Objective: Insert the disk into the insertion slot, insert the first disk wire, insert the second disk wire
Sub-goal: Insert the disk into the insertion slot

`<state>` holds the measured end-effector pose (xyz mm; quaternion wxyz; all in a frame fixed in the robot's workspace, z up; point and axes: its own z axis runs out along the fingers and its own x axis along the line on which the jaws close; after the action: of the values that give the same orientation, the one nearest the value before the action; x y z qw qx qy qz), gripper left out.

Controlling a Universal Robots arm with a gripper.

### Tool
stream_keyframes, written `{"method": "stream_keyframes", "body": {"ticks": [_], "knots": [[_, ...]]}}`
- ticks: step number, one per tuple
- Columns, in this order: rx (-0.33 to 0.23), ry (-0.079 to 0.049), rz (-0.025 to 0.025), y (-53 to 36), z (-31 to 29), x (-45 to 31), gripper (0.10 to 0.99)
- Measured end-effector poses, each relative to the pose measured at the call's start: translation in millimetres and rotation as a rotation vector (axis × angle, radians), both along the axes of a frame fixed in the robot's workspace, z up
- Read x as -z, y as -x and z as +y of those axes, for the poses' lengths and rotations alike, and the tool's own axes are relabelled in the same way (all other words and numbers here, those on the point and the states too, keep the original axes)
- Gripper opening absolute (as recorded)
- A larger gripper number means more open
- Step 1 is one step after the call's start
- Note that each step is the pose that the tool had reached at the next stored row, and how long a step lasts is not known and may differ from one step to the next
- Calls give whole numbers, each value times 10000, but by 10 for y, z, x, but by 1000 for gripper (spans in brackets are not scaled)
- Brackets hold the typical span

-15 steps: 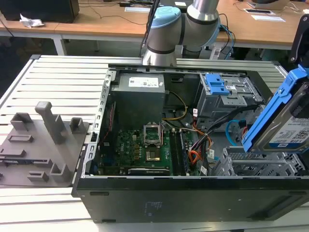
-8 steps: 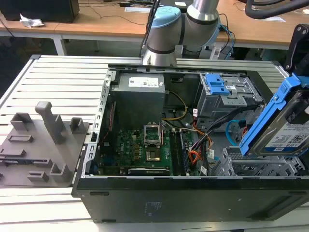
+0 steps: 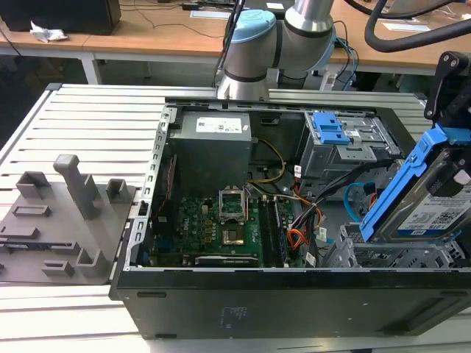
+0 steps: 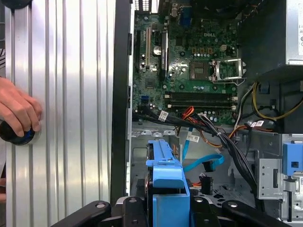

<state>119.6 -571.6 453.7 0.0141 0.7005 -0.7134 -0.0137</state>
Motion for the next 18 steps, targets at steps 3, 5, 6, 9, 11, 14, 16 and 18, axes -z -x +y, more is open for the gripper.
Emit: {"method": "stream_keyframes", "body": {"ticks": [3,5,6,9,11,14,16,18], "knots": [[0,-26,0,0,63,38,361],[1,-30,0,0,71,75,361],[2,-29,0,0,75,92,361],[5,-35,0,0,89,124,361],[25,-43,0,0,102,157,361],[43,-42,0,1,104,209,361],[53,-40,-1,2,104,236,361],[59,-34,-2,2,105,254,361]]}}
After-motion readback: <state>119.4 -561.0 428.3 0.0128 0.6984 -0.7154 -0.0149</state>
